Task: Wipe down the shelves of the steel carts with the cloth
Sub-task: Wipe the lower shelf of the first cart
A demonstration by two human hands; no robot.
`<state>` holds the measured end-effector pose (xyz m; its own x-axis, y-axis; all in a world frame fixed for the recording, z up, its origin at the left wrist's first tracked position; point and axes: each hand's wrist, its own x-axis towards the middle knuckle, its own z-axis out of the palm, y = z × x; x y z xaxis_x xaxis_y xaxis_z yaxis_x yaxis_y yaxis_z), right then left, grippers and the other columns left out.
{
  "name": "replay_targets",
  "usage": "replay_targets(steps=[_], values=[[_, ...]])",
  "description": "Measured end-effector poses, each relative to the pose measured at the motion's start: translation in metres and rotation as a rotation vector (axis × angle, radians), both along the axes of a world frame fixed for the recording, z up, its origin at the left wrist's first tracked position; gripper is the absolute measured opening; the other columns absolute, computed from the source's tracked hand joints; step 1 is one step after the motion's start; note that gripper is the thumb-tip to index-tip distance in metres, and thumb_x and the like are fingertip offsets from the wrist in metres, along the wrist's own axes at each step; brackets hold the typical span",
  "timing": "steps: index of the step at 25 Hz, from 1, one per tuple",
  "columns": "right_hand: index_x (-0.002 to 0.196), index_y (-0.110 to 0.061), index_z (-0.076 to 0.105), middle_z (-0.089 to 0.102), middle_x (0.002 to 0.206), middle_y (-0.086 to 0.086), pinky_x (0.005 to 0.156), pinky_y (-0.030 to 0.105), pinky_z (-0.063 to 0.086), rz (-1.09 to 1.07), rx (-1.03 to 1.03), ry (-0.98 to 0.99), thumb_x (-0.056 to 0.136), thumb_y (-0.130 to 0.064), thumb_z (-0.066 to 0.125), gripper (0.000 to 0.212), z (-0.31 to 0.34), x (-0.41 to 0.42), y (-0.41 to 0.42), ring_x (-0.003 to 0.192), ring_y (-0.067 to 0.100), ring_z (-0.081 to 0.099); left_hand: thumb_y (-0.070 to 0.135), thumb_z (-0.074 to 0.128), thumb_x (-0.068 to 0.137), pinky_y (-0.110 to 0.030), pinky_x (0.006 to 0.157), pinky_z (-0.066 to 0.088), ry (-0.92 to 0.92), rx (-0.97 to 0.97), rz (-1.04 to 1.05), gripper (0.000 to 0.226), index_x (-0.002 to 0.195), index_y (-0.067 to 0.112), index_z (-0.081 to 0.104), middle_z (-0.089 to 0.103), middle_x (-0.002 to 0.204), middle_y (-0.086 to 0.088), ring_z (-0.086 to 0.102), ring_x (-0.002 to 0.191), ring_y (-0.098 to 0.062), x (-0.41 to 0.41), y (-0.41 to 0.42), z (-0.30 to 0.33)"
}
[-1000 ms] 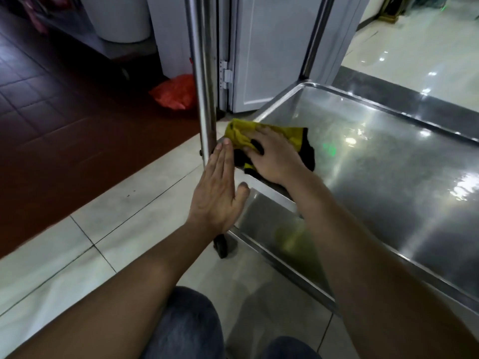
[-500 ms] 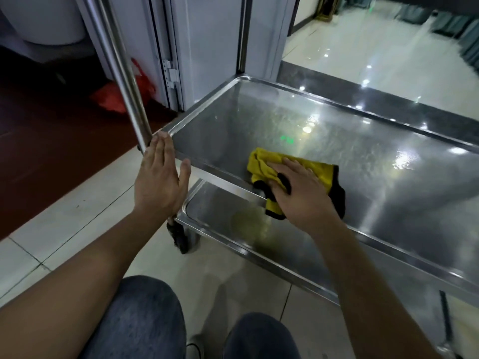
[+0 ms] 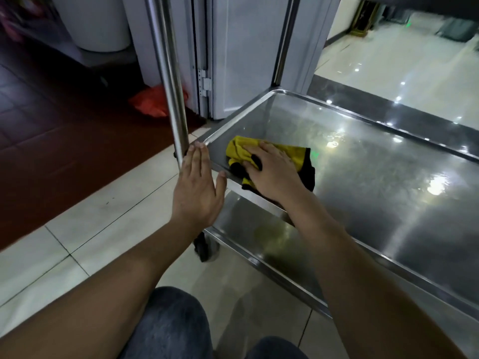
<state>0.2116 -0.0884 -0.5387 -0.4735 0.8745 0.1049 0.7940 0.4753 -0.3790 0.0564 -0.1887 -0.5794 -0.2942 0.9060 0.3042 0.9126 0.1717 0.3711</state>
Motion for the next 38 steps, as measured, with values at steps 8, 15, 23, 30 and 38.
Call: replay_targets(steps=[8,15,23,30,38], values=[[0.152,-0.030,0.040,0.034,0.162,0.009,0.125,0.046,0.017,-0.149,0.017,-0.060,0.101,-0.047,0.042,0.054,0.005,-0.060,0.068,0.150,0.031,0.028,0.053,0.013,0.105,-0.034,0.128,-0.003,0.015,-0.009,-0.034,0.074,0.161,0.006,-0.004,-0.006,0.170,-0.010,-0.012,0.156,-0.018,-0.010,0.003,-0.002],[0.151,-0.035,0.042,0.037,0.161,0.004,0.124,0.047,0.023,-0.018,0.041,-0.038,0.101,-0.050,0.045,0.052,0.005,-0.052,0.063,0.149,0.028,0.032,0.053,0.015,0.106,-0.035,0.128,-0.002,0.014,-0.003,-0.041,0.074,0.161,0.007,-0.003,-0.004,0.170,-0.010,-0.010,0.157,-0.018,-0.009,0.005,-0.001],[0.150,-0.037,0.043,0.040,0.159,0.002,0.121,0.047,0.027,0.016,0.057,-0.006,0.099,-0.051,0.048,0.053,-0.004,-0.009,0.033,0.146,0.029,0.036,0.053,0.013,0.106,-0.038,0.129,0.003,0.029,-0.008,-0.033,0.073,0.161,0.008,-0.003,-0.002,0.170,-0.010,-0.007,0.157,-0.019,-0.012,0.004,-0.005],[0.155,-0.033,0.036,0.028,0.165,0.002,0.126,0.041,0.013,-0.254,0.022,-0.057,0.101,-0.053,0.042,0.058,0.003,0.037,0.051,0.153,0.024,0.022,0.047,0.000,0.106,-0.040,0.128,-0.003,0.082,-0.015,-0.075,0.068,0.160,0.006,-0.005,-0.008,0.170,-0.011,-0.013,0.156,-0.020,0.003,0.008,-0.004],[0.150,-0.037,0.044,0.038,0.160,0.001,0.122,0.044,0.025,-0.091,0.071,-0.010,0.101,-0.050,0.047,0.051,-0.003,0.072,0.012,0.147,0.027,0.034,0.043,0.002,0.104,-0.041,0.129,-0.002,0.115,0.010,-0.102,0.069,0.160,0.004,0.006,0.005,0.169,-0.014,-0.004,0.157,-0.021,0.006,0.014,-0.005]])
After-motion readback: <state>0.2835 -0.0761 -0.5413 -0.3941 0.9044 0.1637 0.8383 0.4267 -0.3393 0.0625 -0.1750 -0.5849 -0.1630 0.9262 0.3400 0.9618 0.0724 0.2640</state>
